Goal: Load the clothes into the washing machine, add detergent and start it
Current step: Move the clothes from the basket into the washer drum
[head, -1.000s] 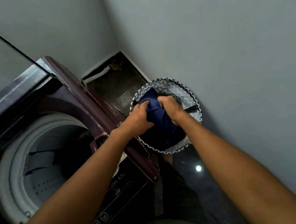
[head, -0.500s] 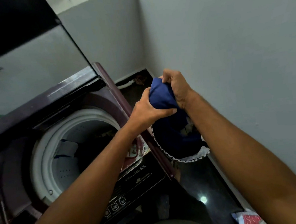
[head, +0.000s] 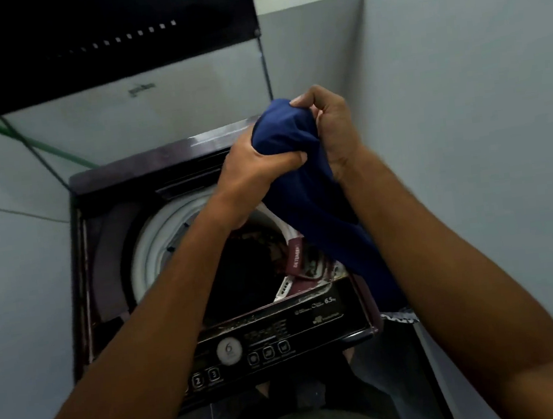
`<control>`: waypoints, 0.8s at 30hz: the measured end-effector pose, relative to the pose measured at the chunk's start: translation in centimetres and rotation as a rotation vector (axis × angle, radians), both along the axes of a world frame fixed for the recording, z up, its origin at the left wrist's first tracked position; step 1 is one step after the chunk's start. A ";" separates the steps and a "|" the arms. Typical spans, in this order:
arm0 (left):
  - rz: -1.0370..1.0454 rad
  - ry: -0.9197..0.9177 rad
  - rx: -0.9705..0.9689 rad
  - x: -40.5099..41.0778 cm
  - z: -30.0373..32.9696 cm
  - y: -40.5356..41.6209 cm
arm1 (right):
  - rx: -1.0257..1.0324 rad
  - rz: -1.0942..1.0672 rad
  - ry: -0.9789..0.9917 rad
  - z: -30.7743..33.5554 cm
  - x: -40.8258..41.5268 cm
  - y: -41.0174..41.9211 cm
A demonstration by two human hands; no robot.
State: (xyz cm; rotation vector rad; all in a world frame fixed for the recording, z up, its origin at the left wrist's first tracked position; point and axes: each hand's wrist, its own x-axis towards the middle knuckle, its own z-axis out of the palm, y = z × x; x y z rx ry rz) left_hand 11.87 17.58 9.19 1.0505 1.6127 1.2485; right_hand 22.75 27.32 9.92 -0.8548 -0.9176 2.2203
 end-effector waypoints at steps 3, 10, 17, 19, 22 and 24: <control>0.056 0.006 -0.009 -3.5 0.8 -2.4 | 0.002 0.099 0.029 0.2 -3.5 -2.0; 0.295 0.025 -0.081 -9.0 -1.8 -7.1 | -0.023 0.222 -0.092 -2.6 -10.7 -5.2; 0.451 0.011 -0.411 -9.6 -10.2 -11.1 | 0.188 0.283 -0.361 -9.6 -13.7 -8.7; 0.434 0.055 -0.461 -9.1 -11.3 -11.9 | 0.249 0.362 -0.452 -10.8 -13.3 -9.2; 0.370 0.150 -0.504 -8.8 -12.8 -12.4 | 0.285 0.451 -0.534 -12.2 -12.3 -8.9; 0.340 0.177 -0.510 -8.6 -13.2 -12.1 | 0.297 0.467 -0.553 -12.6 -11.5 -8.4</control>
